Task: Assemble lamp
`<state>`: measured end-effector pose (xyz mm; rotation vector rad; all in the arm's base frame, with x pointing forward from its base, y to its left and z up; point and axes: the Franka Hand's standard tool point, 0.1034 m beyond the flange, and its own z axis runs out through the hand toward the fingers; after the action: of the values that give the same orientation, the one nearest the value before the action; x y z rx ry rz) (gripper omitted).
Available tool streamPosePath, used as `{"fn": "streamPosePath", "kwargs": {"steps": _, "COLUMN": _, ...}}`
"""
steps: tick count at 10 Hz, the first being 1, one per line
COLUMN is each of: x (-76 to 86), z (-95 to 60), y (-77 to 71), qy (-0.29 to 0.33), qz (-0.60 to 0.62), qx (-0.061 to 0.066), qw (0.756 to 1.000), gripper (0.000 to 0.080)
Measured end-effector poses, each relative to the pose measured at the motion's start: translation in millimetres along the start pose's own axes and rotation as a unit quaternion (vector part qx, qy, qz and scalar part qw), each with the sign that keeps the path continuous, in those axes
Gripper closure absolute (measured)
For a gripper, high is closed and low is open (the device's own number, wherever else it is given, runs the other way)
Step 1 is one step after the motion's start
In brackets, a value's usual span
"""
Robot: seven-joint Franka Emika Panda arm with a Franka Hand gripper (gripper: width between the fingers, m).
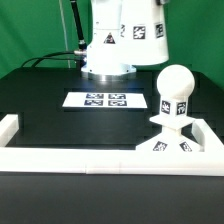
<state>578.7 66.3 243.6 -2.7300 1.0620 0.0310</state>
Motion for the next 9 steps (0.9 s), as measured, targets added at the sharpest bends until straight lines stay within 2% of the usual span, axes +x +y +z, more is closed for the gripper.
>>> {"fn": "streamPosePath", "kwargs": {"steps": 2, "x": -1.7, "z": 1.5, "y": -27.6, "qy": 0.000, "qz": 0.015, "qx": 0.002, "qw": 1.000, "gripper": 0.0754}}
{"fn": "streamPosePath", "kwargs": {"steps": 3, "x": -2.0, "z": 7.2, "y": -39.2, "qy": 0.001, "qz": 0.021, "qx": 0.001, "qw": 1.000, "gripper": 0.0754}}
{"fn": "streamPosePath", "kwargs": {"steps": 4, "x": -1.5, "z": 11.4, "y": -44.8, "qy": 0.001, "qz": 0.018, "qx": 0.000, "qw": 1.000, "gripper": 0.0754}}
{"fn": "streamPosePath", "kwargs": {"steps": 7, "x": 3.3, "z": 30.5, "y": -42.7, "qy": 0.004, "qz": 0.005, "qx": -0.006, "qw": 1.000, "gripper": 0.0754}}
{"fn": "streamPosePath", "kwargs": {"steps": 9, "x": 3.7, "z": 34.4, "y": -40.7, "qy": 0.003, "qz": 0.001, "qx": -0.008, "qw": 1.000, "gripper": 0.0754}}
